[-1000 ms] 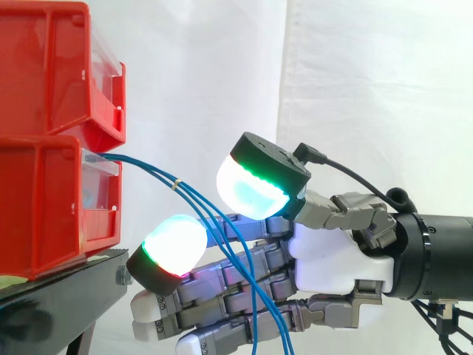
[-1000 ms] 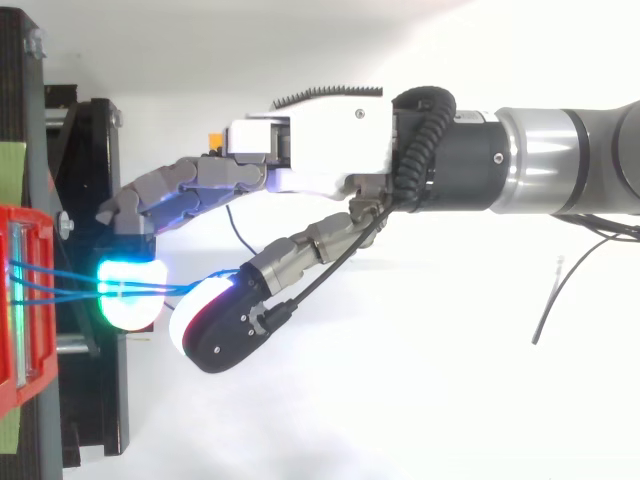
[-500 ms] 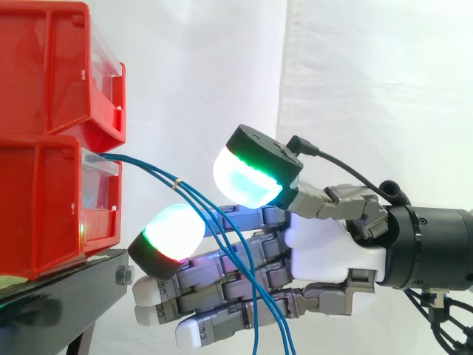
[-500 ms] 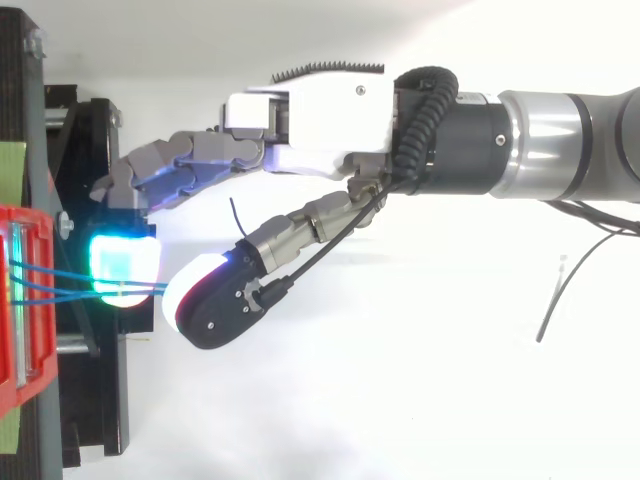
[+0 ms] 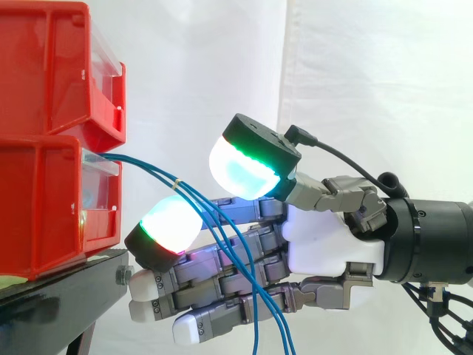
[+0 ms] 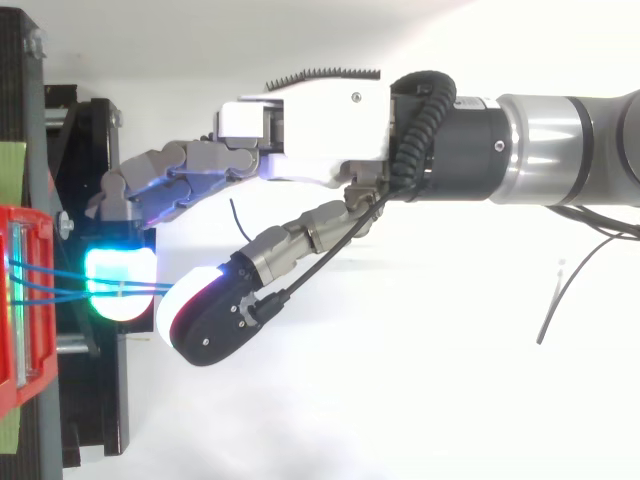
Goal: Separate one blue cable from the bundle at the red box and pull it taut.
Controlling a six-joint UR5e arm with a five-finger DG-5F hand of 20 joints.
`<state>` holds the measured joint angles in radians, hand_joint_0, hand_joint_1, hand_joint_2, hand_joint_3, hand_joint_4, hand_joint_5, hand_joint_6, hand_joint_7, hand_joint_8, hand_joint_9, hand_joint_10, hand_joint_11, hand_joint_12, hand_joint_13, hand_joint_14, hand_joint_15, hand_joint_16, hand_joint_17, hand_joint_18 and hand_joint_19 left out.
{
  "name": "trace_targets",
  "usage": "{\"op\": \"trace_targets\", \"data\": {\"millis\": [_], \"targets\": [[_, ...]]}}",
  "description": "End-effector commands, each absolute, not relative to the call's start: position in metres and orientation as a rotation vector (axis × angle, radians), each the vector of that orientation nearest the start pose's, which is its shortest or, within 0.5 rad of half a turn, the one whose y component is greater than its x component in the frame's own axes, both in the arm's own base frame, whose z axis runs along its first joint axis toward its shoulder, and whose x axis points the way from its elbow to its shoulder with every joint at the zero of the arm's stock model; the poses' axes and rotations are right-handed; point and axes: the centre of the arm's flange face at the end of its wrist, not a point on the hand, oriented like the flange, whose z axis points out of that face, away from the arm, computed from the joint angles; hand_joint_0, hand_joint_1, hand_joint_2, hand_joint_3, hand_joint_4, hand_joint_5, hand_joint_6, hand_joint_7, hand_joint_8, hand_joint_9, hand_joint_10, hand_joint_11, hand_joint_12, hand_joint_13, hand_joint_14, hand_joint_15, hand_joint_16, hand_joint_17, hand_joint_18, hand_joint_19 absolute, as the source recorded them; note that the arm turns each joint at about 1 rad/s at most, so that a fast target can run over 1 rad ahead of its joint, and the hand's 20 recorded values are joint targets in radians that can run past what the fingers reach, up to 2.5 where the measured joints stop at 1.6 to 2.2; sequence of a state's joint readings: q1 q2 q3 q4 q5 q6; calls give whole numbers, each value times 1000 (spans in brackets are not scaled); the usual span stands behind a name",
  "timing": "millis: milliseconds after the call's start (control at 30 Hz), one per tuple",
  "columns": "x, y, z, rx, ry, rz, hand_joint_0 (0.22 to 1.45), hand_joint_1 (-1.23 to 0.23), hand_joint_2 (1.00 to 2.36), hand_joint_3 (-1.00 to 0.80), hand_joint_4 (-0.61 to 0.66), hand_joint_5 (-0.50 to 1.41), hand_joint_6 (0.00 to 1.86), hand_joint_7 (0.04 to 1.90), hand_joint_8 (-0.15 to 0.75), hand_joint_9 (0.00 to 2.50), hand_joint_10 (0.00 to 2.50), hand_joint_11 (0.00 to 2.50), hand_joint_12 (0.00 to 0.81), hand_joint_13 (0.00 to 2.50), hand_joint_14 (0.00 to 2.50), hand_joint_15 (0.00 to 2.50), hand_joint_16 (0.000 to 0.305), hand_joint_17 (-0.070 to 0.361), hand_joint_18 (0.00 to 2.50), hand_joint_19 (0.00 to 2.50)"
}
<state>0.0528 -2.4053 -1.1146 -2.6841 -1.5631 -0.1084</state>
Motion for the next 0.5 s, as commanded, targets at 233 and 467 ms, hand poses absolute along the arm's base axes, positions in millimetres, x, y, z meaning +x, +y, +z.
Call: {"op": "trace_targets", "data": {"millis": [233,467], "targets": [[793,-88,211,1047,1230,1196,579,-624,1002,-477,274,-122,503,1156,282,561,8,258,298,285,5,144,41,92,358,411],[795,-86,218,1045,1226,1207,581,-626,1002,-476,266,-119,503,1157,282,578,8,267,300,298,5,141,41,92,373,417]]}}
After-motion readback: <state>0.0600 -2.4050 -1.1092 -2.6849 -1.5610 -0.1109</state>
